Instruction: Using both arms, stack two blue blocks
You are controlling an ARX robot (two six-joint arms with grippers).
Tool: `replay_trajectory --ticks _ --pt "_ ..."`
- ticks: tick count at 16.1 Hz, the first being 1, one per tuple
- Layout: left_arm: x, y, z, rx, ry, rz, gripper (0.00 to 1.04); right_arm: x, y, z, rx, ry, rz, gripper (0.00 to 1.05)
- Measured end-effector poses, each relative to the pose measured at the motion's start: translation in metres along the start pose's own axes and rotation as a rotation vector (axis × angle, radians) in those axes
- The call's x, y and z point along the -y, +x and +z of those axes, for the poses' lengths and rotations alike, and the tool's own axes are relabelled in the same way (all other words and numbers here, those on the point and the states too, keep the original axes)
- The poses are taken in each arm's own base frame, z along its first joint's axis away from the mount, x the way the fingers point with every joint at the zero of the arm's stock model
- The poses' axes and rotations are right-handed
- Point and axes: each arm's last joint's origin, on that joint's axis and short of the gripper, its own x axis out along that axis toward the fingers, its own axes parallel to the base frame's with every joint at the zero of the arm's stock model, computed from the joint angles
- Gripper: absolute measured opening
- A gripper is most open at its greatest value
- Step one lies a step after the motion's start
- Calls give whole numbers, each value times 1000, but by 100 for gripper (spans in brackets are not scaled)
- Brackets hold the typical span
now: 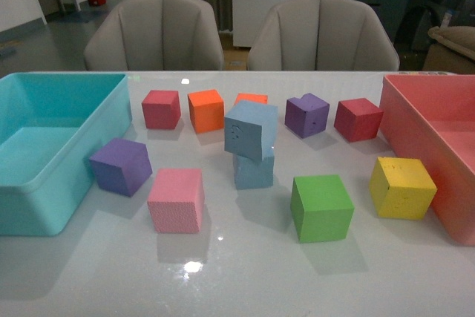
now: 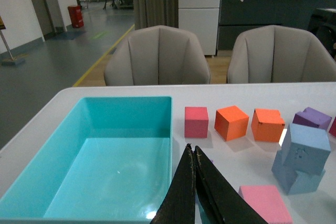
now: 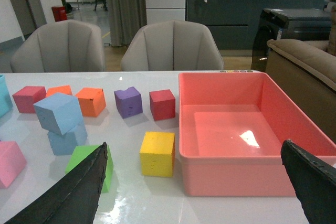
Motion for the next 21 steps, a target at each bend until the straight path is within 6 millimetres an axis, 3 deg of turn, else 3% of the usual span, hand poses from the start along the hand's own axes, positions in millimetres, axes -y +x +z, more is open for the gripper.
replay_trajectory --ticks 2,7,13,21 --pt "-7 -11 -15 -29 4 -6 2 0 0 0 0 0 0 98" --pt "-26 -33 -29 -22 2 12 2 0 0 0 0 0 0 98" --pt "-25 -48 -42 -17 2 -10 2 0 0 0 0 0 0 98" --pt "-25 -61 -40 2 2 -10 2 0 0 0 0 0 0 98"
